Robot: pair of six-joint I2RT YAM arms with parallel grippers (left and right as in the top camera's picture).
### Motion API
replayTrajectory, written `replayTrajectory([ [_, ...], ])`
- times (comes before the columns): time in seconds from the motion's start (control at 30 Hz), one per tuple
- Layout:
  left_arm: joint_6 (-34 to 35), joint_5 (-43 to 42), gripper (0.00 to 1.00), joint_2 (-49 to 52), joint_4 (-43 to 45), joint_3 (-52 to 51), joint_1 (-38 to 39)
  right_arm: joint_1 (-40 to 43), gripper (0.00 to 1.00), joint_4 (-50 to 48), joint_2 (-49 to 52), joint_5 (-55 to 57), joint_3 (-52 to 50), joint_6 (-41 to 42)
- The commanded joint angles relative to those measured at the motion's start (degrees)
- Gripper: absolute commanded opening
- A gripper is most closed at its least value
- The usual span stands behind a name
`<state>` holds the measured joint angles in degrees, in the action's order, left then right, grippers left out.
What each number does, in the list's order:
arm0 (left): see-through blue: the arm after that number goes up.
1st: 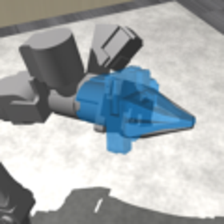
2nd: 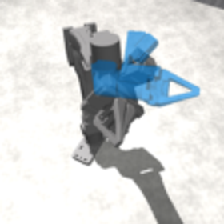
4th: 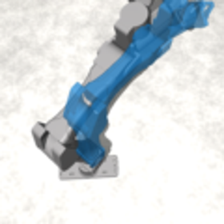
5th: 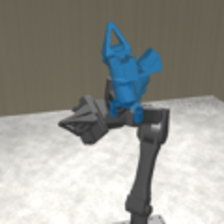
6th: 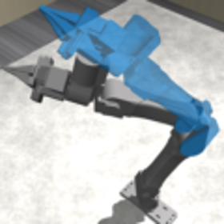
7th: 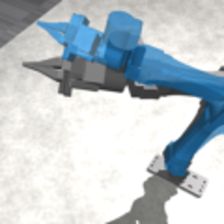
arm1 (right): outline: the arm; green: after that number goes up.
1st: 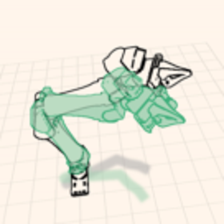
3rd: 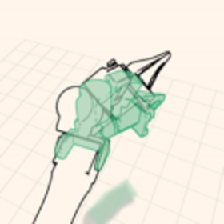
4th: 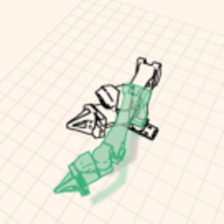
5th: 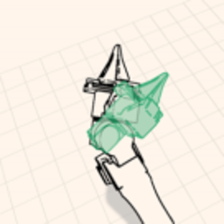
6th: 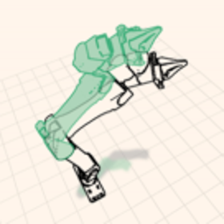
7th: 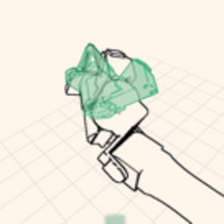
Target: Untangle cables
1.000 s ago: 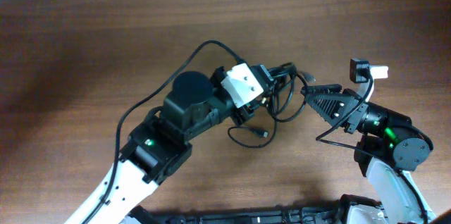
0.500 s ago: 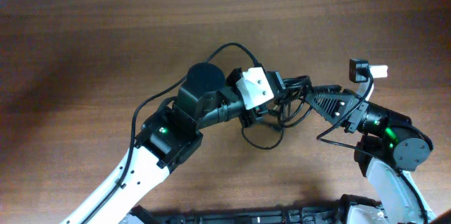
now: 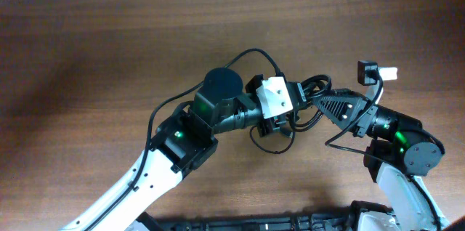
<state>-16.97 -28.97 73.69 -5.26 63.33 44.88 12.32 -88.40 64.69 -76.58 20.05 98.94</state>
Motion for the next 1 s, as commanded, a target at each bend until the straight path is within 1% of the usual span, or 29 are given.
replayTrajectory([
  [0.0,-0.68,-0.63,0.00,0.24,0.68,0.79,0.98,-0.74,0.30,-1.05,-0.09,1.33,0.44,-0.46],
  [0.07,-0.68,3.65,0.00,0.24,0.44,0.79,0.98,-0.72,0.15,-1.05,-0.09,1.29,0.44,-0.46],
  [0.1,-0.66,6.73,0.00,0.24,0.48,0.79,0.98,-0.72,0.06,-1.05,-0.09,0.72,0.44,-0.46],
  [0.13,-0.59,7.87,0.00,0.24,0.48,0.79,0.98,-0.72,0.04,-1.05,-0.09,0.70,0.44,-0.48],
  [0.17,-0.17,9.40,0.00,0.24,0.46,0.79,0.96,-0.66,0.04,-1.05,-0.09,0.79,0.46,-0.48],
  [0.2,1.29,12.74,0.00,0.24,0.26,0.79,0.96,-0.68,0.04,-1.07,-0.09,0.81,0.46,-0.50],
  [0.27,7.89,22.51,0.00,0.24,-0.17,0.79,0.33,-0.68,0.04,-1.38,-0.09,0.68,0.48,-0.50],
  [0.3,11.02,25.68,0.00,0.24,-0.42,0.79,-0.20,-0.68,0.04,-1.90,-0.09,0.66,0.48,-0.52],
  [0.37,16.04,28.85,0.00,0.24,-1.53,0.79,-1.88,-0.68,0.04,-1.92,-0.20,0.20,0.55,-0.85],
  [0.43,18.86,28.83,0.00,0.24,-3.54,0.79,-3.96,-0.68,0.04,-1.92,-0.31,0.07,0.55,-2.14],
  [0.63,22.99,28.85,0.00,0.24,-8.98,0.79,-9.14,-0.68,0.04,-1.92,-0.31,0.26,0.55,-2.89],
  [0.97,23.28,29.00,0.00,0.24,-17.55,0.79,-14.88,-0.68,0.04,-1.92,-0.37,0.94,0.55,-2.86],
])
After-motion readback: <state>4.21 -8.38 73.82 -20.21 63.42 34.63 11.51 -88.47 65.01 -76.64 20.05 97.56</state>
